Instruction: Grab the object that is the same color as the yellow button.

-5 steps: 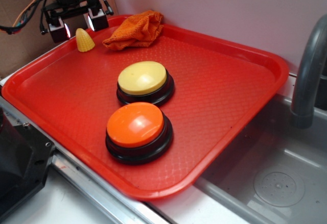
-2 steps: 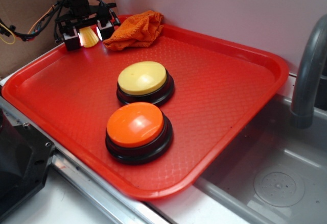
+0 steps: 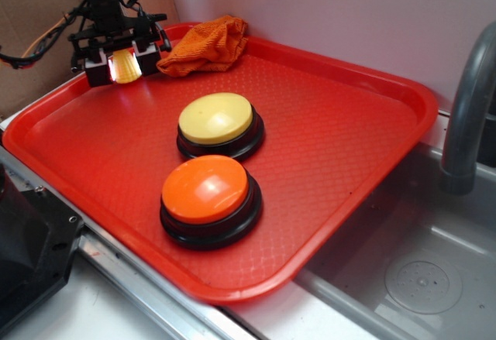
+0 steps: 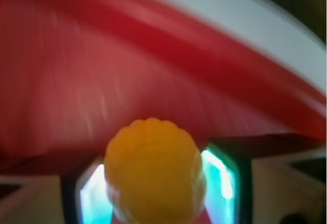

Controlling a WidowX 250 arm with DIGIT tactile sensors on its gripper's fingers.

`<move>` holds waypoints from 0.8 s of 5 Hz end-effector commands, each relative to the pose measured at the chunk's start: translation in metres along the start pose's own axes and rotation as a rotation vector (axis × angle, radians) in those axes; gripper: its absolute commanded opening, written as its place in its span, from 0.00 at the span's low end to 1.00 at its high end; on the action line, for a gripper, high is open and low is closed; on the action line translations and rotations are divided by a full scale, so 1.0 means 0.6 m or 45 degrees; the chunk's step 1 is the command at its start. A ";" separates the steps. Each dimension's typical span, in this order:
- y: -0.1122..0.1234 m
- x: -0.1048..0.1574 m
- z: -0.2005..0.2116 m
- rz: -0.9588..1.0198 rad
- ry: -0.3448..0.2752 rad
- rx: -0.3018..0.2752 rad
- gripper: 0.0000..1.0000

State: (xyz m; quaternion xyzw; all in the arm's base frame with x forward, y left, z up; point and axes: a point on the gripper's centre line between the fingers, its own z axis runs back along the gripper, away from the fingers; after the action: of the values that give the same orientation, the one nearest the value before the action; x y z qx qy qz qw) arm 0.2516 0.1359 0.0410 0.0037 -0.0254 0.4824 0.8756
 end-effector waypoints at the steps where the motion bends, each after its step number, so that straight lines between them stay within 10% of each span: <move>1: -0.003 -0.098 0.176 -0.466 -0.089 -0.134 0.00; 4: -0.062 -0.202 0.286 -1.200 -0.139 -0.157 0.00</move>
State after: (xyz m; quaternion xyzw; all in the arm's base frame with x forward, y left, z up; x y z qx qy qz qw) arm 0.2185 -0.0140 0.1890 -0.0067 -0.0610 0.0345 0.9975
